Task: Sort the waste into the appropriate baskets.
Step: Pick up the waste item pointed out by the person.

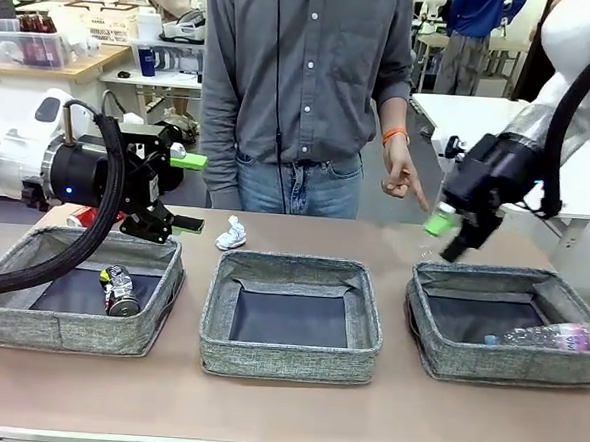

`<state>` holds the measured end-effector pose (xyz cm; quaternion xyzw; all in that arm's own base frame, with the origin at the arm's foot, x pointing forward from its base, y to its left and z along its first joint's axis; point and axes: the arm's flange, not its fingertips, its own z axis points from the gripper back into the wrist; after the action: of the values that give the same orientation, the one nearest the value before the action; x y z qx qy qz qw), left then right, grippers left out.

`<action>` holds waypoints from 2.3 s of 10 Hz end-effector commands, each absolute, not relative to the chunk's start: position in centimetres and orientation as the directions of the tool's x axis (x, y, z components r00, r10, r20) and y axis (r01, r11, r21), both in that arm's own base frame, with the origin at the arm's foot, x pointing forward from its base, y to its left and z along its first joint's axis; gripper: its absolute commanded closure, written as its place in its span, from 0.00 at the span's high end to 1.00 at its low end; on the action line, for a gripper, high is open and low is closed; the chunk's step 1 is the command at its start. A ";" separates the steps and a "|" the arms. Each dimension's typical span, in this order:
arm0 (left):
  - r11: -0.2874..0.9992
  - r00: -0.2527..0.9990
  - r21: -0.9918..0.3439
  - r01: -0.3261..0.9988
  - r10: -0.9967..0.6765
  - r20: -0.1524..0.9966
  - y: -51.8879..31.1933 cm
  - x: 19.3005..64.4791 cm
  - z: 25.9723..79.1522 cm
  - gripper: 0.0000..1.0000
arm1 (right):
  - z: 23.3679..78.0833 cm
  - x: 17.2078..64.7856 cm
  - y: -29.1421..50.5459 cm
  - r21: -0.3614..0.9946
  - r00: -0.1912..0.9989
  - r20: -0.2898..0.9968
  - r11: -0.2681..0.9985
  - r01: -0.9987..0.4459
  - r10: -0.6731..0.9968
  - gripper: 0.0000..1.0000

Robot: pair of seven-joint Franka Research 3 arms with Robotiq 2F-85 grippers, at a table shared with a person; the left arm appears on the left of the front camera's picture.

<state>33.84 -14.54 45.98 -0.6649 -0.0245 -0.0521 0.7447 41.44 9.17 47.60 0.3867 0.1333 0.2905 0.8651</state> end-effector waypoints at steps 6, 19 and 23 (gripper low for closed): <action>0.110 0.995 -0.989 0.100 -0.036 0.096 -14.7 33.8 46.2 1.00 | 47.5 40.0 6.4 0.633 0.651 0.064 0.473 -0.612 0.756 1.00; 0.110 0.995 -0.989 0.100 -0.036 0.096 -14.7 33.8 46.2 1.00 | 41.0 56.9 -0.9 0.081 0.062 0.324 0.038 -0.996 0.944 1.00; 0.110 0.995 -0.989 0.100 -0.036 0.096 -14.7 33.8 46.2 1.00 | 39.6 62.5 -1.9 -0.200 0.011 0.319 0.079 -0.977 0.948 1.00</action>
<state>33.80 -14.56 45.97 -0.6643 -0.0241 -0.0517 0.7453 61.06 -2.05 40.71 0.0648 -0.1494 0.6683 0.7259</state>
